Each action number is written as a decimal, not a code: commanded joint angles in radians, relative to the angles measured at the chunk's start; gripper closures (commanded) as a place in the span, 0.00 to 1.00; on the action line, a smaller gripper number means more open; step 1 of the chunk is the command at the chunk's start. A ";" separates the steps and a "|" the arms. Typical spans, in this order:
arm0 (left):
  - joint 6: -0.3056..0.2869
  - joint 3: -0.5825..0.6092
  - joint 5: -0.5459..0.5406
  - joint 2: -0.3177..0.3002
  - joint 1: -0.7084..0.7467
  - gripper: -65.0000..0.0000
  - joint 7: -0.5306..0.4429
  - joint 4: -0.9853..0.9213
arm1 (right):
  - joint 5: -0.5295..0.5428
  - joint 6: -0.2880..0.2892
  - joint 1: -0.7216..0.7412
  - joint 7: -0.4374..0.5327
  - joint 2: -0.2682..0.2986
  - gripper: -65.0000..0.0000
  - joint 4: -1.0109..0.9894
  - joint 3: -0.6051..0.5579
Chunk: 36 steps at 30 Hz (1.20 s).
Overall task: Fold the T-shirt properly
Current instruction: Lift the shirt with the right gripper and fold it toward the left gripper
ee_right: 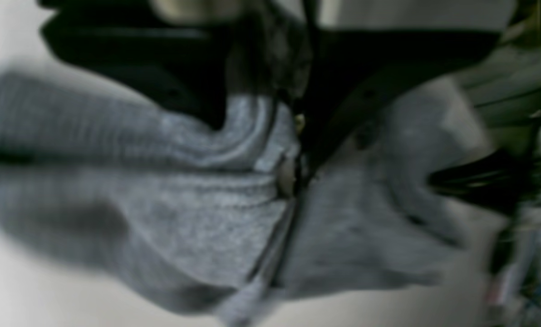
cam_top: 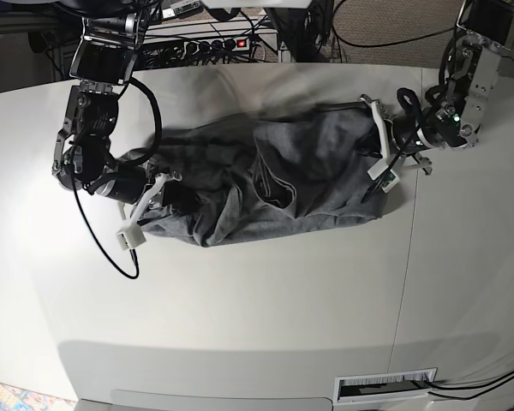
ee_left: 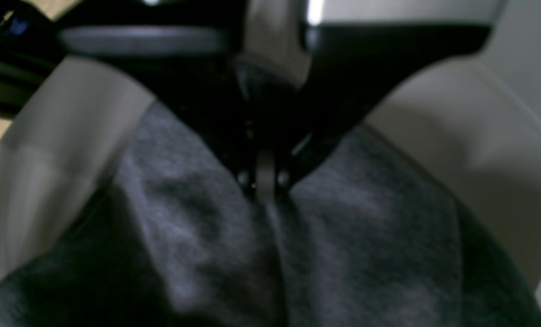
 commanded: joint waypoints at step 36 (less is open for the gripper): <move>-0.004 -0.003 -0.037 0.090 -0.001 1.00 0.023 0.022 | -0.271 0.043 0.092 0.274 -0.310 1.00 0.034 -0.422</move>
